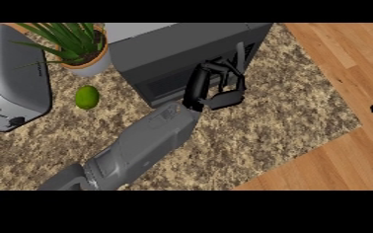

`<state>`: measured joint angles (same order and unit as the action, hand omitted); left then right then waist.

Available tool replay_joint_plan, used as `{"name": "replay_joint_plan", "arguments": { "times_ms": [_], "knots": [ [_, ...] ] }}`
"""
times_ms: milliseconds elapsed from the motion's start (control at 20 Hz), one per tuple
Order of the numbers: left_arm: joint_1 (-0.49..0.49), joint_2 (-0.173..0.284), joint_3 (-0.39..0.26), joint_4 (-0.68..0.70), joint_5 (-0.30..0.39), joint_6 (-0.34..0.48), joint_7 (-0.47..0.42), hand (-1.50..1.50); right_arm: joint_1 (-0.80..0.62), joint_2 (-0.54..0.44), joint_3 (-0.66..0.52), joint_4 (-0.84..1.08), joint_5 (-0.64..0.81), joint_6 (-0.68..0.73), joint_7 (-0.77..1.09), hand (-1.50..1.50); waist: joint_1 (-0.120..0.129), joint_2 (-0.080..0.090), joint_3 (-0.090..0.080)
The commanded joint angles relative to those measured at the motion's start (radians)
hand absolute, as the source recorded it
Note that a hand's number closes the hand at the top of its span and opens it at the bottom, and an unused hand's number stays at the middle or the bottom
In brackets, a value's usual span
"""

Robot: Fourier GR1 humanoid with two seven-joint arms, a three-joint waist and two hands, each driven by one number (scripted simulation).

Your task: Pick up the milk, place it into the microwave and close the microwave

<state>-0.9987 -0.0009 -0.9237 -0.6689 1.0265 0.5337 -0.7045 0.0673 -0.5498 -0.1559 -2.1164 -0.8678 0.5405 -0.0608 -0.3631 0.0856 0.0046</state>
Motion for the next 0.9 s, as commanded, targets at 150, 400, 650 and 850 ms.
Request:
{"name": "replay_joint_plan", "arguments": {
  "times_ms": [150,400,650,850],
  "knots": [
    [-0.011,0.001,0.008,0.126,0.048,0.051,0.078,1.5,0.005,-0.022,-0.007,-0.015,-0.04,0.013,0.013,-1.5,0.031,0.002,-0.003],
    [0.027,0.001,0.01,0.145,0.087,0.09,0.074,1.5,0.028,-0.028,-0.034,-0.041,-0.053,0.005,0.014,-1.5,0.057,-0.006,-0.005],
    [0.044,0.001,-0.003,0.137,0.12,0.066,0.066,-1.5,0.06,-0.035,-0.056,-0.048,-0.07,-0.004,0.023,-1.5,0.082,-0.01,-0.006],
    [0.051,0.001,-0.023,0.139,0.133,0.059,0.055,-1.5,0.079,-0.039,-0.059,-0.086,-0.079,-0.021,0.038,-1.5,0.086,-0.014,-0.007]
  ]
}}
